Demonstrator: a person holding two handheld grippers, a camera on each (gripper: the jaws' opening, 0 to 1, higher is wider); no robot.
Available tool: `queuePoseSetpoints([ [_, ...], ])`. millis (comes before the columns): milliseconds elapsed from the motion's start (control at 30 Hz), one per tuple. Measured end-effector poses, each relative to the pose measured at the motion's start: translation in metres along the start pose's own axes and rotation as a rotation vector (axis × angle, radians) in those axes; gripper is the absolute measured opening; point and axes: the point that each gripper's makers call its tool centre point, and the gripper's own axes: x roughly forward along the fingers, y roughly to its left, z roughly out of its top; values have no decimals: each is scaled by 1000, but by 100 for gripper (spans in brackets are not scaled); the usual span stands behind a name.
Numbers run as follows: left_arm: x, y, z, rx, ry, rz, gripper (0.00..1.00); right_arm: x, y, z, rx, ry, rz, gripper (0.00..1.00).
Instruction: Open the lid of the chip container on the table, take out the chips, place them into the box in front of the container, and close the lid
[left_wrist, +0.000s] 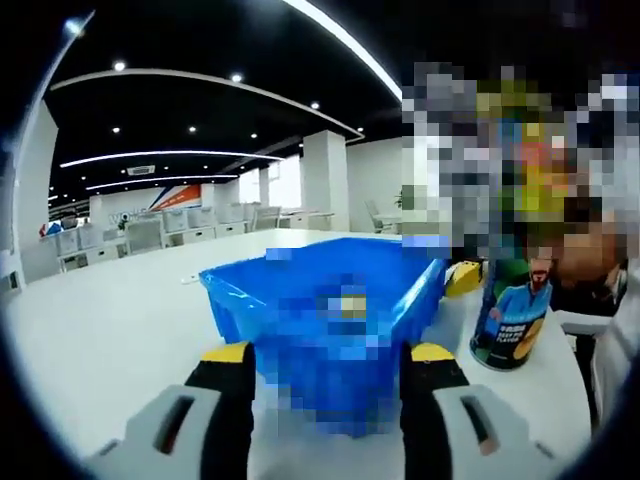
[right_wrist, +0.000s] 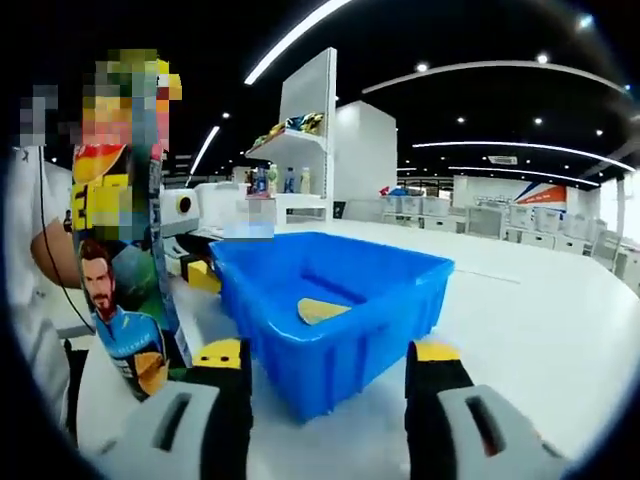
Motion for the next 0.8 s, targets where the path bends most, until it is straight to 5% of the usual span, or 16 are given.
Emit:
queuePoseSetpoints([
  [233,-1,-2,-7,17,27,10,47,-7,-2,-9,22,34,-19,37],
  [800,-7,-2,-8,38,21,61,38,-4,-2,-8,2,28,-19,34],
])
